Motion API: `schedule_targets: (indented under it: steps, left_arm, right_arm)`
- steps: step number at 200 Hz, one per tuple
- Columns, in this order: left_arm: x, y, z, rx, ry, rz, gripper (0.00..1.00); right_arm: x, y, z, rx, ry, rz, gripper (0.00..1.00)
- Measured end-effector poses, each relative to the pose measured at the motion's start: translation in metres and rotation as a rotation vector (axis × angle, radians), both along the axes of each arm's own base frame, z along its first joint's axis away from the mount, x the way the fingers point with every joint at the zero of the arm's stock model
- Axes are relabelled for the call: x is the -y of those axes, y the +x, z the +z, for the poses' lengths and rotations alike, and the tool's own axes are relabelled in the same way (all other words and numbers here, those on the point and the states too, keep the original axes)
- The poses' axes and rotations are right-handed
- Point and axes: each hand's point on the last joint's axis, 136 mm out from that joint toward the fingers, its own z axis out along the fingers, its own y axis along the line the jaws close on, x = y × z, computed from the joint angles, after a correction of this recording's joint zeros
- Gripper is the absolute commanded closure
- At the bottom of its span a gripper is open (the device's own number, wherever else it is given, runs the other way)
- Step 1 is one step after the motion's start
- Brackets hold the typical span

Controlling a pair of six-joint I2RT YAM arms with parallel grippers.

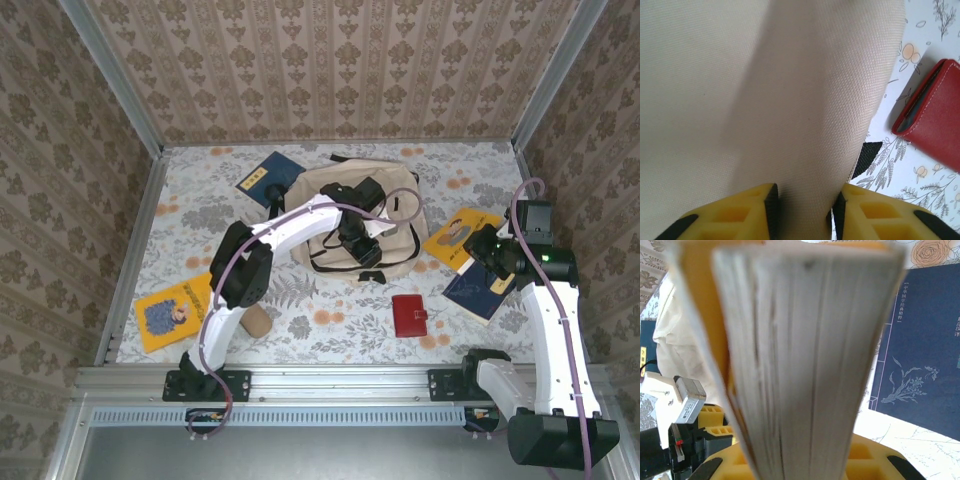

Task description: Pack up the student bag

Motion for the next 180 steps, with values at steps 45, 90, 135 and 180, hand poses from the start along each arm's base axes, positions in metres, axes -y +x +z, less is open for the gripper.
schedule_targets:
  steps: [45,90,135,180]
  left_arm:
    - [0.0,0.005,0.002,-0.016,-0.025,0.02,0.78]
    - [0.003,0.02,0.014,0.016,-0.064,0.088,0.84]
    - [0.008,0.051,0.081,0.167,-0.212,0.214,0.9]
    - [0.019,0.077,0.142,0.288,-0.374,0.301,0.92]
  right_arm:
    - [0.0,-0.001,0.002,0.008,-0.001,0.0,0.82]
    - [-0.001,-0.009,0.01,0.044,-0.007,-0.001,0.82]
    - [-0.011,-0.024,0.018,0.067,0.033,0.016,0.81]
    - [-0.043,-0.027,0.027,0.134,0.219,0.084,0.82]
